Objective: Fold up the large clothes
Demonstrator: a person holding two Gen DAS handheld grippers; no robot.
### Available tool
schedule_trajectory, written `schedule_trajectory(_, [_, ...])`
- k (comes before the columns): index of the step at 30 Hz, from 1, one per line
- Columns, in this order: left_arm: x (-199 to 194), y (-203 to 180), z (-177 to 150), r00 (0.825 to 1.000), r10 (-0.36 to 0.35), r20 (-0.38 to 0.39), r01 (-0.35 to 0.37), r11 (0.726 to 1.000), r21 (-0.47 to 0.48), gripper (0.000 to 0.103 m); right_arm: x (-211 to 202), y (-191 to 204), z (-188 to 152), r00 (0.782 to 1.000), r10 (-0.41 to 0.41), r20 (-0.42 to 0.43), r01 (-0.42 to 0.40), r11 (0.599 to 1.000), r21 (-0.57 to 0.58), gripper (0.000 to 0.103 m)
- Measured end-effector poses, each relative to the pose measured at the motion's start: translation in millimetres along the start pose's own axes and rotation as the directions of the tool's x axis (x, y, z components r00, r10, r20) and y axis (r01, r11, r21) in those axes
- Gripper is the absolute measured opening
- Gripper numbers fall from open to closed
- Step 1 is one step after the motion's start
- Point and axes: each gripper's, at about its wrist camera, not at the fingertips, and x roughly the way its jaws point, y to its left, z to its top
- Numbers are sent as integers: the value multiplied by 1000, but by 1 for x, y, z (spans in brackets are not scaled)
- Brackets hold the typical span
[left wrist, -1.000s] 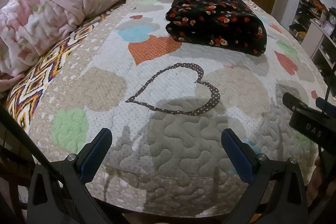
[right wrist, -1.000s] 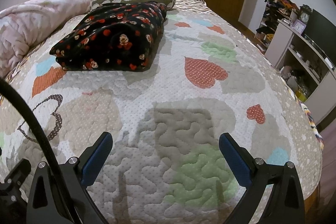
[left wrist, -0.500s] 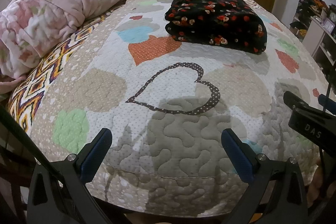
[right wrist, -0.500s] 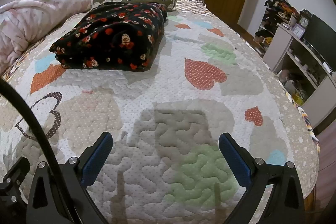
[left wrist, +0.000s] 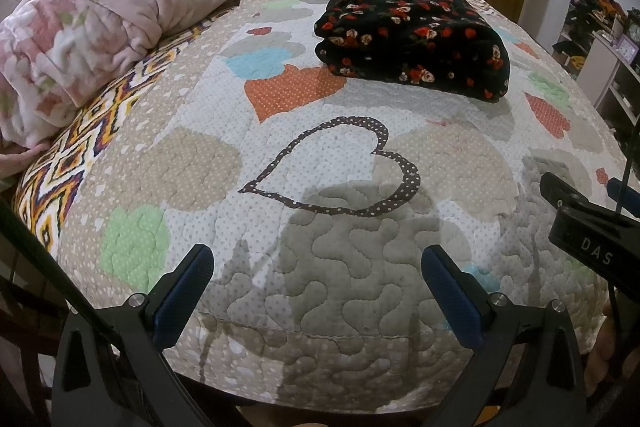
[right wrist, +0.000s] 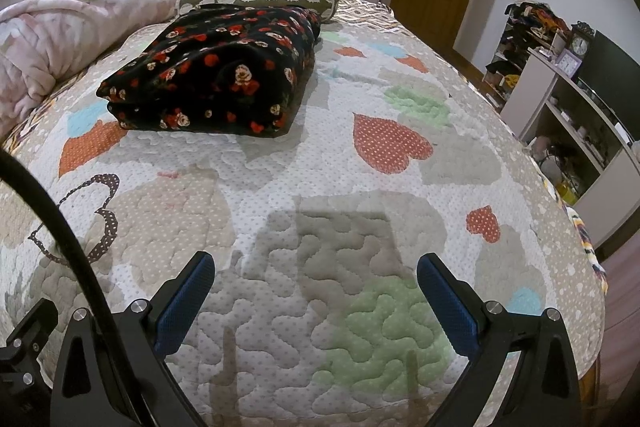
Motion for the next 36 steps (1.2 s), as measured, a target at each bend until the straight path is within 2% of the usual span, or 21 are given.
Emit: schedule_trajectory(36, [4,3,-4,1000,21,-12,-22,1000,-13,103,0,8,-3,1000,-2,9,2,999,-39,103])
